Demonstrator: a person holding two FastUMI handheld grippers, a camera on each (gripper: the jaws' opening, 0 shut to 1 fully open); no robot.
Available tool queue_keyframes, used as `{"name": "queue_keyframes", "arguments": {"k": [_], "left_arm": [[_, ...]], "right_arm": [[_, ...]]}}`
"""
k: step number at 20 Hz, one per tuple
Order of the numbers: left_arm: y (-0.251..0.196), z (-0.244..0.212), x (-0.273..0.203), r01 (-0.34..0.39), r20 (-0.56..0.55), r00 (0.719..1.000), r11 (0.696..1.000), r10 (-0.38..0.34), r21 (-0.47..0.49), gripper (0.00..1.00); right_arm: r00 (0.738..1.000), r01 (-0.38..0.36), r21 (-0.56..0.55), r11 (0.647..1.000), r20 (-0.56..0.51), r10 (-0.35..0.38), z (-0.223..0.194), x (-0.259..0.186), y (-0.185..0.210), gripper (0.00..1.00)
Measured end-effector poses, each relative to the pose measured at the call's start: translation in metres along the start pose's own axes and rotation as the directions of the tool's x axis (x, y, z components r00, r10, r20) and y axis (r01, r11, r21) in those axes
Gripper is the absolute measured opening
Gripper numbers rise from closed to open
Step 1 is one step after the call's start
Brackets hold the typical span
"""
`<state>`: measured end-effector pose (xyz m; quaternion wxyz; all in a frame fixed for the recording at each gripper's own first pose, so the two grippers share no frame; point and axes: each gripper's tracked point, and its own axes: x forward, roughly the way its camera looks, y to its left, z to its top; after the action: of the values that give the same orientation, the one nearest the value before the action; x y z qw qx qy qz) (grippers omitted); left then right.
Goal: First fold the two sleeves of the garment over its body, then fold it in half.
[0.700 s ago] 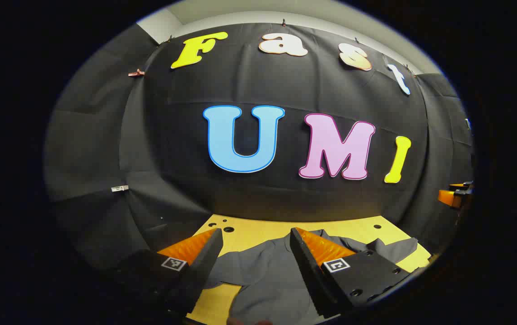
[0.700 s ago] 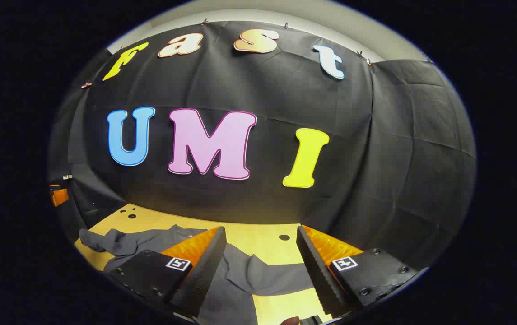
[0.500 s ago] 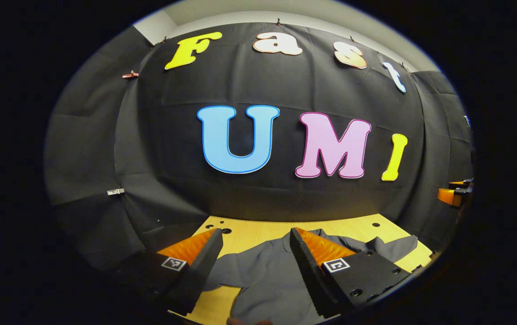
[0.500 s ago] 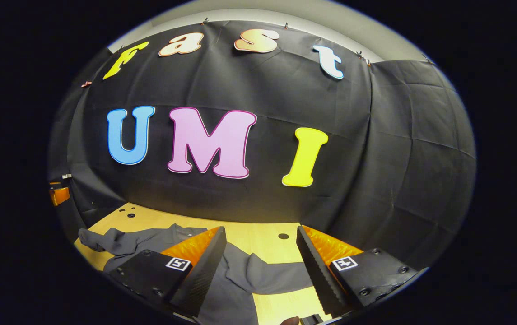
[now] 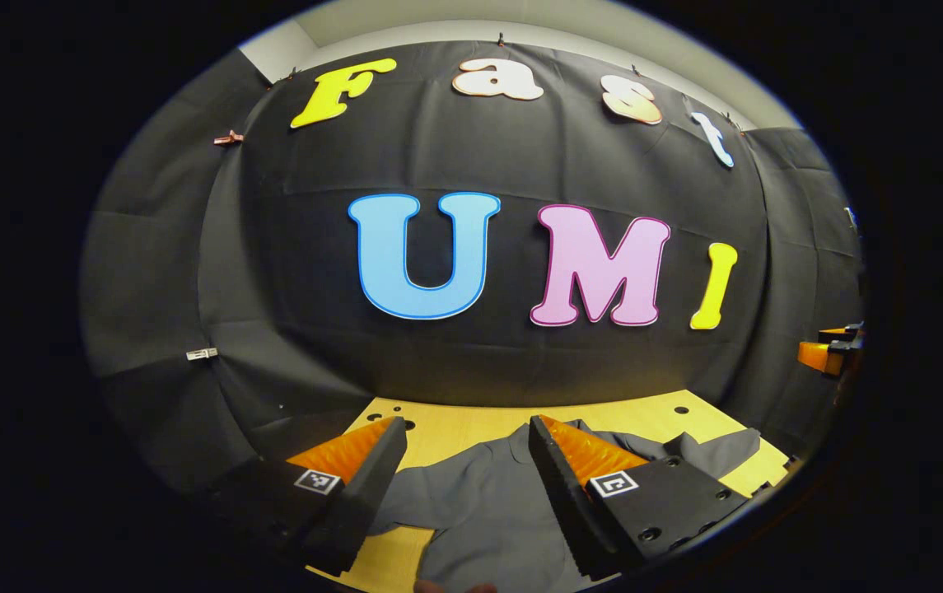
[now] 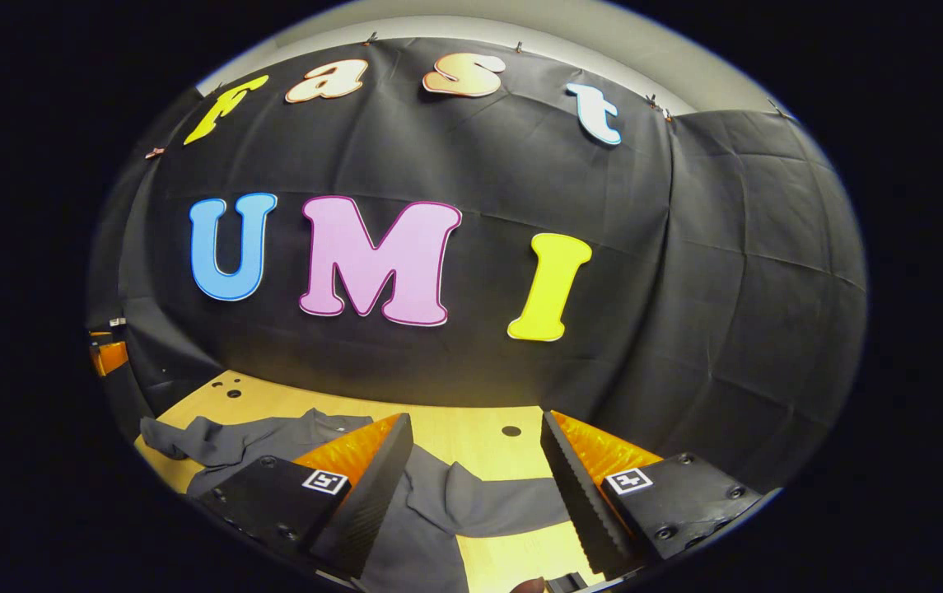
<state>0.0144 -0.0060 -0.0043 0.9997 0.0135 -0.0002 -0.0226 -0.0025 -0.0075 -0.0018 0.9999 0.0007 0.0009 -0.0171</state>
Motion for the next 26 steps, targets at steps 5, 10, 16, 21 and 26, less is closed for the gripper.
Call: {"name": "queue_keyframes", "arguments": {"k": [5,10,16,21,26], "left_arm": [[-0.005,-0.003,0.005,-0.001,-0.003,1.0,1.0,0.001,0.007,0.94],[-0.025,-0.003,0.015,-0.01,-0.009,1.0,1.0,0.009,-0.01,0.94],[-0.057,-0.001,0.025,-0.014,-0.013,1.0,1.0,0.014,0.013,0.94],[-0.081,-0.007,0.03,-0.03,-0.044,0.999,0.999,0.032,0.038,0.94],[-0.102,-0.016,0.033,-0.068,-0.079,0.994,0.997,0.07,0.033,0.94]], "right_arm": [[1.0,0.021,0.01,1.0,-0.006,-0.021,-0.004,0.01,-0.02,0.97],[0.998,0.045,0.012,0.999,-0.037,-0.044,-0.016,0.039,-0.057,0.97],[0.993,0.069,0.002,0.998,-0.091,-0.069,-0.051,0.079,-0.105,0.97],[0.986,0.087,-0.032,0.996,-0.137,-0.091,-0.089,0.111,-0.143,0.97],[0.975,0.076,-0.017,0.997,-0.207,-0.078,-0.138,0.14,-0.168,0.98]]}}
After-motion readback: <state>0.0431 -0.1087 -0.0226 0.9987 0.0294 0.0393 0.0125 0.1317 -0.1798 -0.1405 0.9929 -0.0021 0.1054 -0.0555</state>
